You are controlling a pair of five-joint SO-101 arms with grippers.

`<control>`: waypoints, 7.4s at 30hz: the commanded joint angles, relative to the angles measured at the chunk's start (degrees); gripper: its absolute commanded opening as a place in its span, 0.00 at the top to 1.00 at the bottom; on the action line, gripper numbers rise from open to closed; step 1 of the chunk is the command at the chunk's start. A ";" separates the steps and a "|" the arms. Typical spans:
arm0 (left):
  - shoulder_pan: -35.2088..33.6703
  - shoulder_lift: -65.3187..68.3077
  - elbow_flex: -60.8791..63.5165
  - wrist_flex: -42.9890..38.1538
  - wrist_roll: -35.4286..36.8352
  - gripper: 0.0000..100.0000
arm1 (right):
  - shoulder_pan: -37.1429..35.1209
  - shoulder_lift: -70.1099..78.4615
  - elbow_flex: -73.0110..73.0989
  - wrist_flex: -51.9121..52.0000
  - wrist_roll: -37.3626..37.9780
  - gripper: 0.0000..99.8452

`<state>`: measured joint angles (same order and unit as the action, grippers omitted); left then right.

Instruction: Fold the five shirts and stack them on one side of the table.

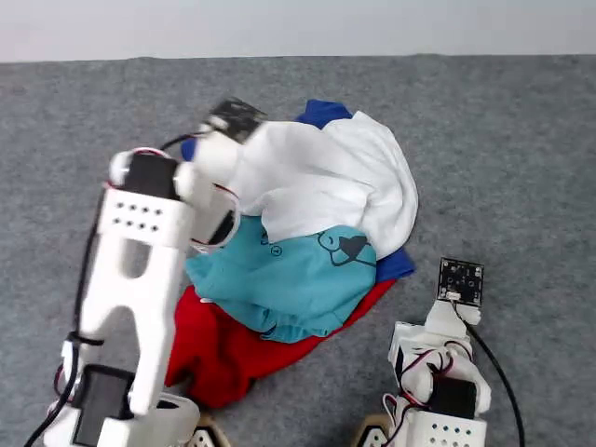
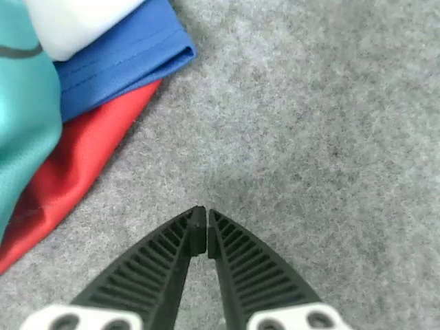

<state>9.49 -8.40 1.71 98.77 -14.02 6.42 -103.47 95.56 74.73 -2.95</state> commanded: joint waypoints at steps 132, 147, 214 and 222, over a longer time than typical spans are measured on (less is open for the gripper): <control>1.67 -14.07 55.25 -33.85 -20.31 1.00 | -0.31 -0.40 0.88 0.22 0.70 0.99; -32.70 -14.07 19.82 -27.43 -13.98 1.00 | -0.31 -0.40 0.88 0.22 0.70 0.99; 2.37 -20.66 45.85 -50.99 -4.57 0.73 | -0.31 -0.40 0.88 0.22 0.70 0.99; -1.85 2.37 35.91 -53.01 -4.31 0.73 | -0.31 -0.40 0.88 0.22 0.70 0.99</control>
<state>8.97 -12.62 42.33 46.90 -18.77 6.42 -103.47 95.56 74.73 -2.95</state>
